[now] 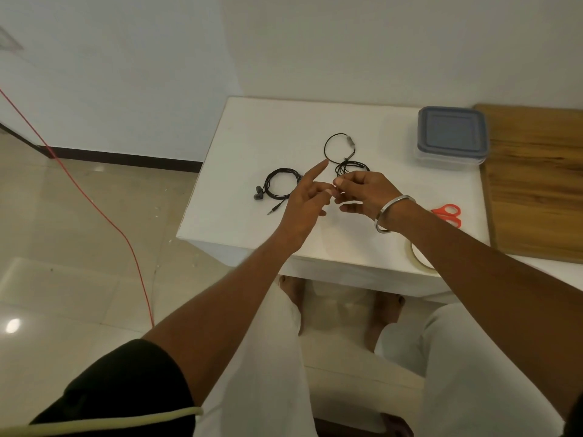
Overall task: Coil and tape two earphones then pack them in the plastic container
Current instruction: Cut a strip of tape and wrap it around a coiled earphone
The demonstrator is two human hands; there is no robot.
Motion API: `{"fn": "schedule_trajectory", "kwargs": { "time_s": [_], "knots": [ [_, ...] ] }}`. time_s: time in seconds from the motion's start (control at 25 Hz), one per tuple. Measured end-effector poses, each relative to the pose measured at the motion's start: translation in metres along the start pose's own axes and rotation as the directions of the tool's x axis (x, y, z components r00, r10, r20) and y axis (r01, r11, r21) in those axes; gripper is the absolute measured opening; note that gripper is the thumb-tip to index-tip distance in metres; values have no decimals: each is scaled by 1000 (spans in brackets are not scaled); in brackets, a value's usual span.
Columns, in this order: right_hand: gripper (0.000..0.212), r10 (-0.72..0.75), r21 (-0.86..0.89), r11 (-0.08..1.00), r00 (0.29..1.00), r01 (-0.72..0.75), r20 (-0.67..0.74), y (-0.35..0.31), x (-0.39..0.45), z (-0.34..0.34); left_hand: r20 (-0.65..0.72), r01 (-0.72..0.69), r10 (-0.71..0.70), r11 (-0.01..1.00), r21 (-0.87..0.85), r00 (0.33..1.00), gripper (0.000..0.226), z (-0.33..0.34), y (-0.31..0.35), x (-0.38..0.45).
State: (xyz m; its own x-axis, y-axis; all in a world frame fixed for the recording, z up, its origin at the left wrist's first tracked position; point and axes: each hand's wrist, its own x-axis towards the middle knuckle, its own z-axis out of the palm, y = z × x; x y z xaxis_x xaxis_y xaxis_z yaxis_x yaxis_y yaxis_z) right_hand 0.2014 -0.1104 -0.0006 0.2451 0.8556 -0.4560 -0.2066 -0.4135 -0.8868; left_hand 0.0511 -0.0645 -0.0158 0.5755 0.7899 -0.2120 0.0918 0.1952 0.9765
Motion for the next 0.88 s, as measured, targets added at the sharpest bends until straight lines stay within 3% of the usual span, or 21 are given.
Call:
{"fn": "schedule_trajectory", "kwargs": {
  "time_s": [0.16, 0.48, 0.64, 0.8, 0.88],
  "knots": [
    [18, -18, -17, 1000, 1000, 17, -6, 1, 2, 1, 5, 47, -47, 999, -16, 999, 37, -6, -1, 4],
    [12, -87, -47, 995, 994, 84, -64, 6, 7, 6, -91, -36, 54, 980, 197, 994, 29, -14, -14, 6],
    [8, -109, -59, 993, 988, 103, -112, 11, 9, 7, -61, -60, 85, 939, 338, 995, 24, -21, -18, 7],
    [6, -108, -33, 994, 979, 103, -172, 18, 13, 3, -214, -117, 287, 809, 576, 934, 21, -41, -23, 12],
    [6, -100, -31, 995, 977, 96, -186, 20, 15, 0, -292, 20, 283, 685, 728, 914, 22, -51, -24, 22]
  ]
}}
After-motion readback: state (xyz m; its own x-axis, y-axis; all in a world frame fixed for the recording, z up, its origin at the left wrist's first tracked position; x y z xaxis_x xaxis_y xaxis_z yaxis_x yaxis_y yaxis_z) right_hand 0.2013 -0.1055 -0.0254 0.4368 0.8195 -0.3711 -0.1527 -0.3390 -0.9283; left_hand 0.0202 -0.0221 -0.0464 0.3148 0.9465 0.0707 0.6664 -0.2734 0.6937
